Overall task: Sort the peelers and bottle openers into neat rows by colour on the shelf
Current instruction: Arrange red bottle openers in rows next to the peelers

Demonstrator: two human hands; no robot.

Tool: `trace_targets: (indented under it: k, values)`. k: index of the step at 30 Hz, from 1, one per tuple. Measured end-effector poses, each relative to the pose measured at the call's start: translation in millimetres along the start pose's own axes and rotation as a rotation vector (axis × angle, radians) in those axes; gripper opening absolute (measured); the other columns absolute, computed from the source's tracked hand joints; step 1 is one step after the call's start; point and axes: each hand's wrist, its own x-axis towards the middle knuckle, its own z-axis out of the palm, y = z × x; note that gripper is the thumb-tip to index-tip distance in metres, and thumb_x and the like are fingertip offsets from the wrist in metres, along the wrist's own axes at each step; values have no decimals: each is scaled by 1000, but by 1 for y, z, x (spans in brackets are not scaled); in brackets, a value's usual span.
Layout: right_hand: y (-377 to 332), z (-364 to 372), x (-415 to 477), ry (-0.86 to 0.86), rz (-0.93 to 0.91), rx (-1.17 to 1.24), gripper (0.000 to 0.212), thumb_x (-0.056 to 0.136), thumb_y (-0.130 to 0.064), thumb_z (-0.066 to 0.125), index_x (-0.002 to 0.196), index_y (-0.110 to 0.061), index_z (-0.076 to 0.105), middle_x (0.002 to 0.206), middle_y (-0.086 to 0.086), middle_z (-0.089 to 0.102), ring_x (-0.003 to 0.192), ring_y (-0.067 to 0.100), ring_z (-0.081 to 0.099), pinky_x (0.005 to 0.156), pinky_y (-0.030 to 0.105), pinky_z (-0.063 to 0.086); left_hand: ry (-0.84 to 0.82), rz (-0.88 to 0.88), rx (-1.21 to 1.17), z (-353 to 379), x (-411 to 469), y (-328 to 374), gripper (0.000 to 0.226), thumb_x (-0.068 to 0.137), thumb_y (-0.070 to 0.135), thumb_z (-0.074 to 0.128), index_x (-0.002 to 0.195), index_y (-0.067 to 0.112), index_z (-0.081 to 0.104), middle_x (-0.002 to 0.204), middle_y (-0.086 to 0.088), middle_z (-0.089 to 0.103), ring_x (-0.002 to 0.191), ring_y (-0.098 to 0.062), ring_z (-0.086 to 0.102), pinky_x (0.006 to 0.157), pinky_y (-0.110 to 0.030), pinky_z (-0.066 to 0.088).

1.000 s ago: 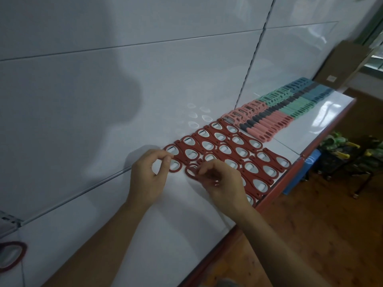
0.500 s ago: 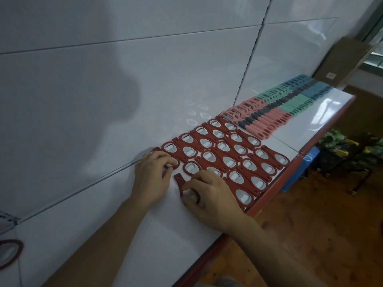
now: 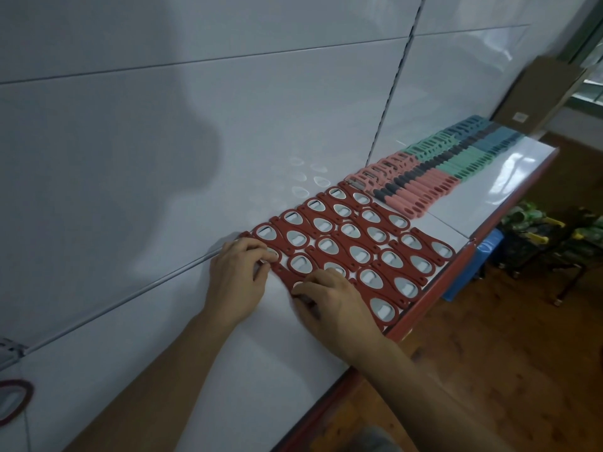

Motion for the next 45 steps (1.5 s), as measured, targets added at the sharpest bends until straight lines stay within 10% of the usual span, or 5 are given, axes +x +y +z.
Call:
trace_targets:
  k: [24,30,45]
  values:
    - [-3,-4,-3,-20,39,-1,20,100,-27,59,106,-16,75,96,-1,68,84,12,55,77,31,53,9,12,32,0,-2,5,12,86,22,79,97,20,82,105,4,70,97,-21,64,86,-39,56]
    - [-3,-8,-3,-26,12,17,21,99,-22,57,101,-12,75,91,2,67,80,15,53,74,35,51,-7,41,139,-7,-10,20,32,85,34,55,96,19,81,103,5,74,96,-21,65,88,-41,54]
    - [38,-58,-5,-3,49,-17,20,94,-12,64,111,-11,75,105,6,70,99,26,60,80,31,48,-196,-64,273,-21,-46,47,61,90,41,36,140,19,61,146,-9,55,132,-29,51,106,-52,44]
